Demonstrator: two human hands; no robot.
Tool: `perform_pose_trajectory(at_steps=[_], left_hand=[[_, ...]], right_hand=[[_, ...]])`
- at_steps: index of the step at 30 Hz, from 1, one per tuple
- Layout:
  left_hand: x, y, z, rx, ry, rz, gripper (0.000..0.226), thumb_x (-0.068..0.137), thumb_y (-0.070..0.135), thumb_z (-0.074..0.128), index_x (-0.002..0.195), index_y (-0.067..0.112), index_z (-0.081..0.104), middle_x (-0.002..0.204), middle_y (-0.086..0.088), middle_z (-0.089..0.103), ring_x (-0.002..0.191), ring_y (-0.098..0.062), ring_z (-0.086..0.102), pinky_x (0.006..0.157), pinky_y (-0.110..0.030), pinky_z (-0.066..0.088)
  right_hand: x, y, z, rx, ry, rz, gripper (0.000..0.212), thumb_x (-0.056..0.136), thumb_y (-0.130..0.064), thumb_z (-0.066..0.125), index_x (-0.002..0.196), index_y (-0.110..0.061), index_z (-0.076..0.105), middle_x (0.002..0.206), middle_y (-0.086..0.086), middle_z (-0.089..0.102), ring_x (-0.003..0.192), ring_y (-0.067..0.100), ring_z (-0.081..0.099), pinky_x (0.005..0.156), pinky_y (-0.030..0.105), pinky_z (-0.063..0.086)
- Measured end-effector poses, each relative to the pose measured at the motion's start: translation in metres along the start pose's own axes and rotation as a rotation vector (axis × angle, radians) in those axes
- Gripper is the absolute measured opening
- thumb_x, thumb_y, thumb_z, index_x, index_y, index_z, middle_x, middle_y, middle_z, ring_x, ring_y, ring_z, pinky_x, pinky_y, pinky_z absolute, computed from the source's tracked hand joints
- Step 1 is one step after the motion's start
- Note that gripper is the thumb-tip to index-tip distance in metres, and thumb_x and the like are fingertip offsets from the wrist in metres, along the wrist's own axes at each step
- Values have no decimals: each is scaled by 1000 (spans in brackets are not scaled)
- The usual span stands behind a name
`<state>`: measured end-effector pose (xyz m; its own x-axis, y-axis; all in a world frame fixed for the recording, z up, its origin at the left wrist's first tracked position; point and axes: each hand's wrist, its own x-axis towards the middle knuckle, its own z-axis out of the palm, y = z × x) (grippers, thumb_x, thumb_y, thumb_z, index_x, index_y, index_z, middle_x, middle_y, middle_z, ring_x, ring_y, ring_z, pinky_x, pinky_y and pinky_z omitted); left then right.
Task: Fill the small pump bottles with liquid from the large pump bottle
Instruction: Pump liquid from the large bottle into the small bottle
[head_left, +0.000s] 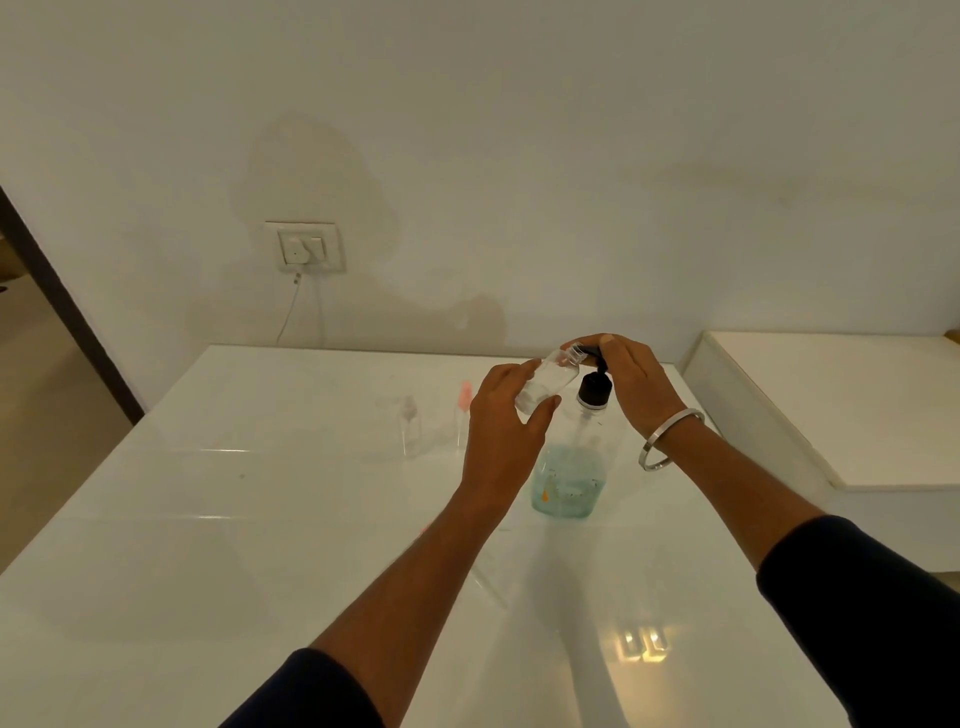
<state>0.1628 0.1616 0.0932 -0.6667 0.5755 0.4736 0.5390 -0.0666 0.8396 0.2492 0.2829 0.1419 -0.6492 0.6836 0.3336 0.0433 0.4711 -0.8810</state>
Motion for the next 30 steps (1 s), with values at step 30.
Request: perform_pose_trajectory(at_steps=[30], left_hand=[[-2, -1, 5, 10, -6, -18, 42, 85, 23, 67, 125, 16, 55, 123, 1, 57, 106, -2, 48, 88, -5, 37]], right_hand=[[-5, 14, 6, 43, 44, 28, 36, 95, -20, 31, 99, -7, 64, 94, 3, 66, 83, -4, 62, 79, 5, 45]])
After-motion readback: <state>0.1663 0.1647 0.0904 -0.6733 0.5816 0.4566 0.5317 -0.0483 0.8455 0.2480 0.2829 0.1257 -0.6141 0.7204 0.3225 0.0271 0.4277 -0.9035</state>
